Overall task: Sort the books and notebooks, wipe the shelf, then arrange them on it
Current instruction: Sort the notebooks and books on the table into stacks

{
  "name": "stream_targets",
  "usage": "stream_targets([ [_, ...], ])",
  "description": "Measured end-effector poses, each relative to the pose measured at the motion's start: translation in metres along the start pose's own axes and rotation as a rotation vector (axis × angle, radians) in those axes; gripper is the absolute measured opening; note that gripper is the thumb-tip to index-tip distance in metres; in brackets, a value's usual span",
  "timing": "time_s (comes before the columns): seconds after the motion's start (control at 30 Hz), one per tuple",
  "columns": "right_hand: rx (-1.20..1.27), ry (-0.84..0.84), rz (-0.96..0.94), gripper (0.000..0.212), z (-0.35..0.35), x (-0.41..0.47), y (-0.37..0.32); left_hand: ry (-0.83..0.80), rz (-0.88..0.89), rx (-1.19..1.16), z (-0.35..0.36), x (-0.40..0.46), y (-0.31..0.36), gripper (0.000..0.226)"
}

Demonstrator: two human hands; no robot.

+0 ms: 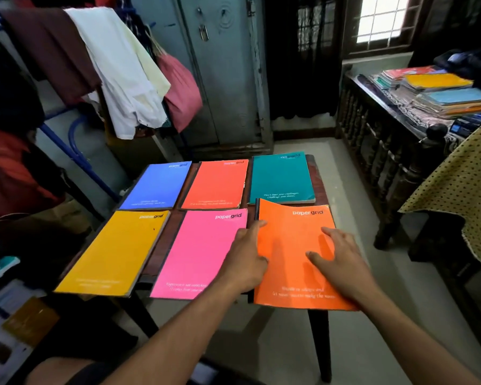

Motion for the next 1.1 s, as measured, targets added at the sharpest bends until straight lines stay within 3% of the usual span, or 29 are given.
stream_targets([
  [0.17,-0.137,-0.042,0.011,0.085,0.016,-0.001,-0.004,-0.051,-0.046,0.019,0.005,-0.001,-0.011,0.073],
  [0.3,-0.144,-0.071,-0.009,0.086,0.019,0.003,-0.007,0.093,0.016,-0.029,-0.008,0.002,-0.007,0.07],
  [0.47,-0.192,-0.016,-0.148,0.094,0.015,0.008,-0.03,0.203,0.081,-0.412,-0.04,0.003,-0.007,0.057],
  [0.57,0.019,-0.048,-0.194,0.093,0.011,0.014,-0.058,0.3,0.114,-0.6,-0.081,0.004,-0.027,0.059],
  [0.7,0.35,-0.179,-0.265,0.072,0.033,0.026,-0.114,0.336,0.078,-0.778,-0.136,0.0,-0.07,0.056],
  [0.83,0.506,-0.21,-0.351,0.052,0.086,0.043,-0.177,0.463,0.011,-0.669,-0.194,-0.01,-0.122,0.048],
  [0.97,0.725,-0.223,-0.386,0.051,0.141,0.048,-0.239,0.656,-0.078,-0.596,-0.254,-0.024,-0.172,0.035],
  [1.1,0.809,-0.189,-0.393,0.054,0.177,0.057,-0.281,0.601,-0.074,-0.631,-0.288,-0.025,-0.207,0.043],
])
Point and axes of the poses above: each hand's wrist, its own x-axis towards the middle knuckle, its own z-axis out of the palm, y = z × x, the point moved 8 cm from there along x, towards the middle knuckle, and after that the axes turned 2 degrees about -x, right-handed, at the moved point
